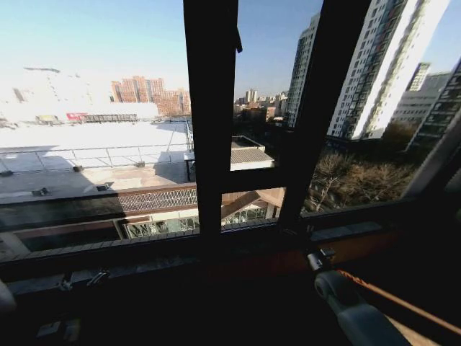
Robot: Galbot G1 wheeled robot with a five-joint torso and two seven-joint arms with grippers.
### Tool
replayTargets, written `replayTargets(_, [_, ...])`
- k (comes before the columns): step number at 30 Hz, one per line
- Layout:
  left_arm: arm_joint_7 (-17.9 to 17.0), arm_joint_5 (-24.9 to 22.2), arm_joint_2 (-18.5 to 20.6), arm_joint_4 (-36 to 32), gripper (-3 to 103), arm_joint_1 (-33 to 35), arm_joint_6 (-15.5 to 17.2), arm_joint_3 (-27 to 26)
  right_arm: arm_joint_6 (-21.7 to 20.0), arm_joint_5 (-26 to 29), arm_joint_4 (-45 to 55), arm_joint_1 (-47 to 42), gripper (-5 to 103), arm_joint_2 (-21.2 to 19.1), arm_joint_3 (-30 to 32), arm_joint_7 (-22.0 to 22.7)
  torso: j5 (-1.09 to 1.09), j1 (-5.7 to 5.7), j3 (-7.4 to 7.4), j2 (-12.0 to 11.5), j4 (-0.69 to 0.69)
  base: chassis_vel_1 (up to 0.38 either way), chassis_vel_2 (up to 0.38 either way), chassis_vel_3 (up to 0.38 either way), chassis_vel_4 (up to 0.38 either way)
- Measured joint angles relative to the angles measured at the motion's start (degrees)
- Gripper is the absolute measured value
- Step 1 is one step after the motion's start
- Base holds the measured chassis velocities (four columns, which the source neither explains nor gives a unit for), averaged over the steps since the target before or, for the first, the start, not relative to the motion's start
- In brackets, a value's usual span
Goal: Open the curtains by pulling them apart, changing their state from closed to fully open.
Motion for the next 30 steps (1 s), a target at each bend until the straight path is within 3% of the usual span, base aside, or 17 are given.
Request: replayTargets(30, [0.0, 0.0, 0.0, 0.0, 100, 0.0, 0.0, 0.0, 0.0, 0.0, 0.0, 0.0, 100, 0.0, 0.0, 0.0, 0.00, 0.00, -0.01, 0.0, -0.01, -0.380, -0.323, 0.371, 0.330])
